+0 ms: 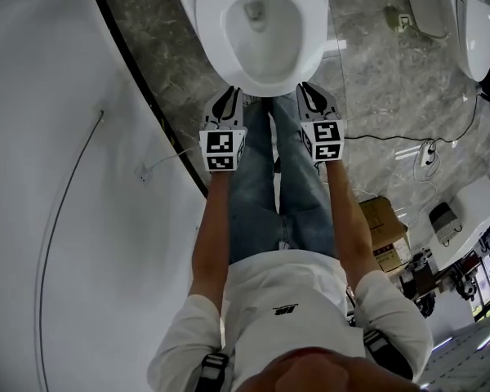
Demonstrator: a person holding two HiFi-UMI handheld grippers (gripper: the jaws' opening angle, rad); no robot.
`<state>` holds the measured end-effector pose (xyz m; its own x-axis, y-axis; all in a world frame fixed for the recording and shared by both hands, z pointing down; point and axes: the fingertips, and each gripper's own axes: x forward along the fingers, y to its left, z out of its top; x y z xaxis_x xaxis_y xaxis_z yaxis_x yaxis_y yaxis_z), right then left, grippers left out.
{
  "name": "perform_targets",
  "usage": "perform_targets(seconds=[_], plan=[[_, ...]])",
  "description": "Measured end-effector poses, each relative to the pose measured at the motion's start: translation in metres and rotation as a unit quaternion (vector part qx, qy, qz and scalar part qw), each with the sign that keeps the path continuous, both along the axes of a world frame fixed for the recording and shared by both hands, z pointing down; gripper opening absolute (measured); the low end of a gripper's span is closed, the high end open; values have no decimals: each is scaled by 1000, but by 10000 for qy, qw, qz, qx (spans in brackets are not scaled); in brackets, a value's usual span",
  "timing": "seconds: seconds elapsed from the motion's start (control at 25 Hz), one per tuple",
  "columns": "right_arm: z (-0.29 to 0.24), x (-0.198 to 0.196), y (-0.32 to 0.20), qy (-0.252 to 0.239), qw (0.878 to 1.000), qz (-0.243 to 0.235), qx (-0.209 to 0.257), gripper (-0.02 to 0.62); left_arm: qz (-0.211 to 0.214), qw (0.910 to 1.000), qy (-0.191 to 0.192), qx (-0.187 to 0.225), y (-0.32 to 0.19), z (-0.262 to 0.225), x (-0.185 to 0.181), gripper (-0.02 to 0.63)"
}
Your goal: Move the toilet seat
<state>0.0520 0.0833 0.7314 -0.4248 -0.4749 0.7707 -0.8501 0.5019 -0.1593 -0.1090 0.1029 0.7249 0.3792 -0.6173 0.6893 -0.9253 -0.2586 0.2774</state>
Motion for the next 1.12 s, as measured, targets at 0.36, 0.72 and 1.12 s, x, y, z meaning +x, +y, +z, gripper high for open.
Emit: perform_targets(seconds=[0.36,0.72,1.12], plan=[[36,13,6,-48,9994,241,-228,60,-400,9984,-71,-386,13,45,-7,57],[66,26,12,-43,9975,453,-547,156,-788,9937,-203,-775,18,87,-18,173],[103,44,7,-73,9898,1019,-988,228,-1058,9873,-129,-1179,27,119,-22,245]])
